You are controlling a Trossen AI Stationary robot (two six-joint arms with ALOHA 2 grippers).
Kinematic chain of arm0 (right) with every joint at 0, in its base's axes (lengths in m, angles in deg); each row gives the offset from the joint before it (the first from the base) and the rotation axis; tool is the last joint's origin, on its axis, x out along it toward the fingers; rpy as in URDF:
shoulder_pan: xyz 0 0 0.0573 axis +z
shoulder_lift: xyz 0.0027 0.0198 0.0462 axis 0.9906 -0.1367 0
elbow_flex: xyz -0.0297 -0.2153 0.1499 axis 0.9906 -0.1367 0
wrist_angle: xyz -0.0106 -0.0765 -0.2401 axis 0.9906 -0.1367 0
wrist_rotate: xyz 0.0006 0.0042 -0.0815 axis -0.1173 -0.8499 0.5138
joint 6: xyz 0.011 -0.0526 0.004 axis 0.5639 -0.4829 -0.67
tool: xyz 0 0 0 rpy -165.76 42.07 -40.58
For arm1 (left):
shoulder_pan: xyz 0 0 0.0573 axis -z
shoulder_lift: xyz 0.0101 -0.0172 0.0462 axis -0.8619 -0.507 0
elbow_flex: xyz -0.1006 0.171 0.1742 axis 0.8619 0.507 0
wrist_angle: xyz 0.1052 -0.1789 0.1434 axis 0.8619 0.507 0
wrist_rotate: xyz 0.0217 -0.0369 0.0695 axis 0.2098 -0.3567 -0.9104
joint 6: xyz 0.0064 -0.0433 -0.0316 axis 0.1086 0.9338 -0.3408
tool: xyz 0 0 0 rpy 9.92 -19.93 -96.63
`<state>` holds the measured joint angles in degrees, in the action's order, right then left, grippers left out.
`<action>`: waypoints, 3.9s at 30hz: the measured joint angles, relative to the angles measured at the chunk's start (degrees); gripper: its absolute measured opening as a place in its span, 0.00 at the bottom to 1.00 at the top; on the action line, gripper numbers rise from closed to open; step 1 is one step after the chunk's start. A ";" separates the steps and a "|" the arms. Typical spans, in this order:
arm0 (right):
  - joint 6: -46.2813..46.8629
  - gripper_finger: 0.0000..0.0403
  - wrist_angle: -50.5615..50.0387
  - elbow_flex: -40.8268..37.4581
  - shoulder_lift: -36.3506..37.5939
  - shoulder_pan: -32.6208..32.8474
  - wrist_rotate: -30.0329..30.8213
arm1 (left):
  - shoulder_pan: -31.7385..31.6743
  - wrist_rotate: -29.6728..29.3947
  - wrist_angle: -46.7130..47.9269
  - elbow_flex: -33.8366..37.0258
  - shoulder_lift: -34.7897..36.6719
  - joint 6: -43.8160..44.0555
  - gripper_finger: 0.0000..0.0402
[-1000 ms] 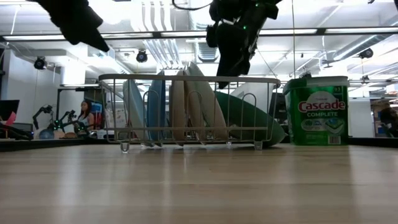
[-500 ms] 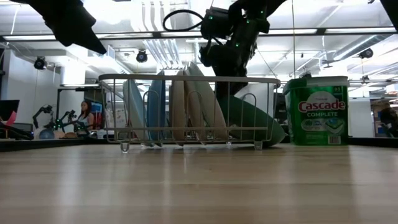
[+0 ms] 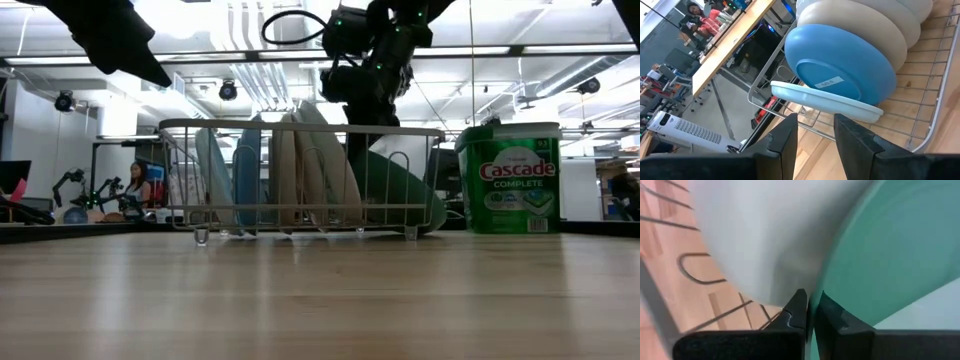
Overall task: Sort dishes
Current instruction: Put the green plate in the dish rack
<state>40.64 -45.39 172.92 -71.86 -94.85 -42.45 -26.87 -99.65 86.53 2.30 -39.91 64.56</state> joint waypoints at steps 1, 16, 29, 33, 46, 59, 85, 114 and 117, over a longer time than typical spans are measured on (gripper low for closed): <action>0.74 0.01 0.07 0.11 0.32 0.02 -0.03 | 0.04 0.00 0.00 0.00 0.00 0.03 0.29; 12.17 0.00 0.69 0.32 5.29 0.94 2.92 | 2.50 -0.09 -0.02 0.02 -0.04 1.86 0.29; 18.10 0.00 0.99 0.01 13.62 0.71 4.88 | 5.77 -1.84 -0.03 0.02 -0.02 4.29 0.29; 18.09 0.00 4.15 -0.81 15.94 0.51 5.81 | 6.66 -1.90 -0.07 0.14 0.00 5.12 0.29; 20.71 0.00 11.75 -8.77 16.83 0.44 5.72 | 7.06 -1.95 -1.55 0.65 0.02 5.44 0.29; 30.22 0.00 46.18 -26.26 18.21 1.84 7.13 | 7.06 -2.01 -2.32 1.32 0.04 5.16 0.29; 22.13 0.08 41.97 -38.92 30.76 2.34 16.03 | 6.97 -4.08 -3.73 1.55 0.07 3.31 0.29; 23.59 0.58 29.54 -40.22 33.16 2.21 12.46 | 6.84 -6.99 -4.42 1.51 0.07 2.12 0.29; 23.61 0.61 26.52 -40.24 34.91 2.27 10.25 | 6.84 -6.97 -4.46 1.51 0.07 2.10 0.29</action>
<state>64.25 -18.87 132.68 -36.95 -92.58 -32.19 -20.03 -106.62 82.07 3.81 -39.84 66.66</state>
